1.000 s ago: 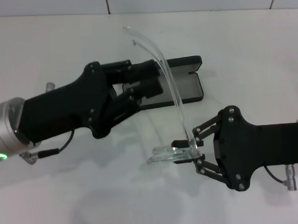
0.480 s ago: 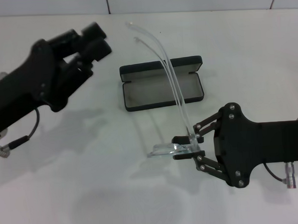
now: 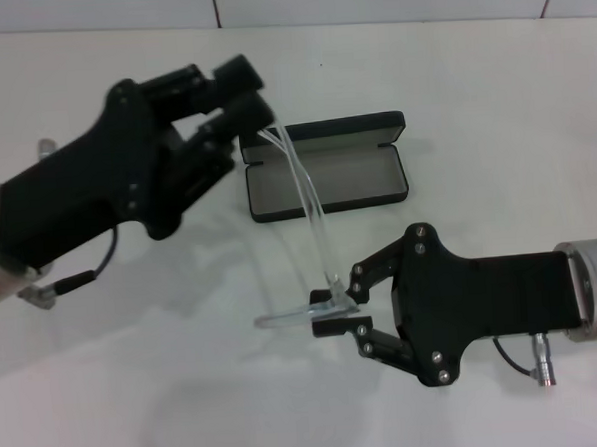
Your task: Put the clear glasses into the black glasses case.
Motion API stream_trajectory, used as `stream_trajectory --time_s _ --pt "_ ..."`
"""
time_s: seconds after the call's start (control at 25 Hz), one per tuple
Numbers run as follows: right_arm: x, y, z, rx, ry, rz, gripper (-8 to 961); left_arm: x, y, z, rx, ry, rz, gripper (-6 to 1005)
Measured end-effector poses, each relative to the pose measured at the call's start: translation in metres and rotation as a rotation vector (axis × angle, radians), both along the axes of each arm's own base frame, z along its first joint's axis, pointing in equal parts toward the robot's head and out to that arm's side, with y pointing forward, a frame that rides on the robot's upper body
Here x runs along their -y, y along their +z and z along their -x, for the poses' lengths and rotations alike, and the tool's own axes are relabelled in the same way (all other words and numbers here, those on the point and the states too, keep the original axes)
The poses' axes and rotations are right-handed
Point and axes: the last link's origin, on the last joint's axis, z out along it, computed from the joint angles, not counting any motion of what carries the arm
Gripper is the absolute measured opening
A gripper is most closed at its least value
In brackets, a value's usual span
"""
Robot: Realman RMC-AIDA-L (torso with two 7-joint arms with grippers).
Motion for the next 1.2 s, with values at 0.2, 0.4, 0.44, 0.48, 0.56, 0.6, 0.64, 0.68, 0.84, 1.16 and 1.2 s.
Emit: stream_trajectory --time_s 0.2,0.4,0.44,0.48,0.56,0.6,0.64,0.68,0.84,1.16,1.2 --pt "0.001 -0.002 0.003 -0.006 0.010 0.008 104 -0.002 -0.012 -0.004 -0.040 0.000 0.040 254" --pt "0.001 -0.002 0.005 -0.010 0.015 0.007 104 -0.002 -0.020 -0.001 -0.056 0.028 0.069 254" --pt "0.001 -0.001 0.005 -0.012 0.015 0.006 104 -0.002 -0.022 0.000 -0.057 0.035 0.077 254" --pt "0.001 -0.001 0.006 -0.017 0.015 0.004 104 -0.001 -0.023 0.001 -0.057 0.041 0.083 253" --pt "0.000 0.000 0.007 -0.025 0.013 0.000 104 0.001 -0.026 0.003 -0.058 0.050 0.100 253" --pt "0.000 0.000 0.007 -0.028 0.013 -0.002 104 0.002 -0.028 0.003 -0.060 0.051 0.110 253" --pt "-0.001 0.001 0.007 -0.030 0.013 -0.004 104 0.003 -0.030 0.003 -0.062 0.049 0.121 253" --pt "-0.001 0.001 0.008 -0.032 0.013 -0.004 103 0.004 -0.032 0.003 -0.065 0.046 0.132 253" --pt "-0.001 0.003 0.009 -0.042 0.014 -0.007 103 0.007 -0.037 0.001 -0.077 0.032 0.162 253" --pt "-0.001 0.004 0.012 -0.052 0.028 -0.012 103 0.012 -0.039 0.004 -0.085 0.045 0.206 253" --pt "-0.001 0.005 0.012 -0.053 0.030 -0.014 103 0.013 -0.040 0.005 -0.086 0.048 0.216 252"
